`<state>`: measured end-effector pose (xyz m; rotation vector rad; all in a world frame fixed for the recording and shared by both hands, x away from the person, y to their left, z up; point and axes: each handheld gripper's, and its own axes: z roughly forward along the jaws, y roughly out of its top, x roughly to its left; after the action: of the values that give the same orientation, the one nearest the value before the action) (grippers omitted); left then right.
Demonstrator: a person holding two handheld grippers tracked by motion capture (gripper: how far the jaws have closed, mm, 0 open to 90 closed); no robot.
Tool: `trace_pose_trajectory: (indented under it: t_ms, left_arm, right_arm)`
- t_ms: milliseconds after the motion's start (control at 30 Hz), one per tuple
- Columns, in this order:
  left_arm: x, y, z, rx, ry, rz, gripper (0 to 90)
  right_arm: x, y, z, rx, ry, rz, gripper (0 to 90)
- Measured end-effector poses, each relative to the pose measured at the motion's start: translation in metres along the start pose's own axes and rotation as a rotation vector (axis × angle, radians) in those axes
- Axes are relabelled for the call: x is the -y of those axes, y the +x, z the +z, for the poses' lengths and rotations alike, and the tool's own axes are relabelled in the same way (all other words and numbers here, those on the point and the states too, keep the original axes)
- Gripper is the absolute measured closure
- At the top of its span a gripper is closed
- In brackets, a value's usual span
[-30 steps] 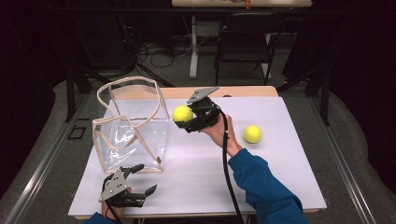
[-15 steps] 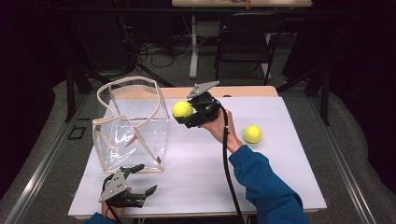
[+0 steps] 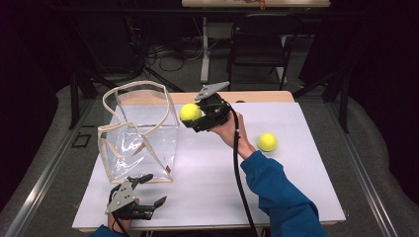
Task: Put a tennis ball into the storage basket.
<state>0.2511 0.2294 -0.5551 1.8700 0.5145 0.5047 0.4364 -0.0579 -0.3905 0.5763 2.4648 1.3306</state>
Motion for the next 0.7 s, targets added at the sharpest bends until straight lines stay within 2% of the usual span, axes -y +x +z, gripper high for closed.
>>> trace_pose_trajectory:
  t_ms: [700]
  left_arm:
    - [0.000,0.001,0.000,0.007,-0.003,-0.006,15.8]
  right_arm:
    - [-0.016,-0.001,0.002,0.000,0.007,-0.040,25.9]
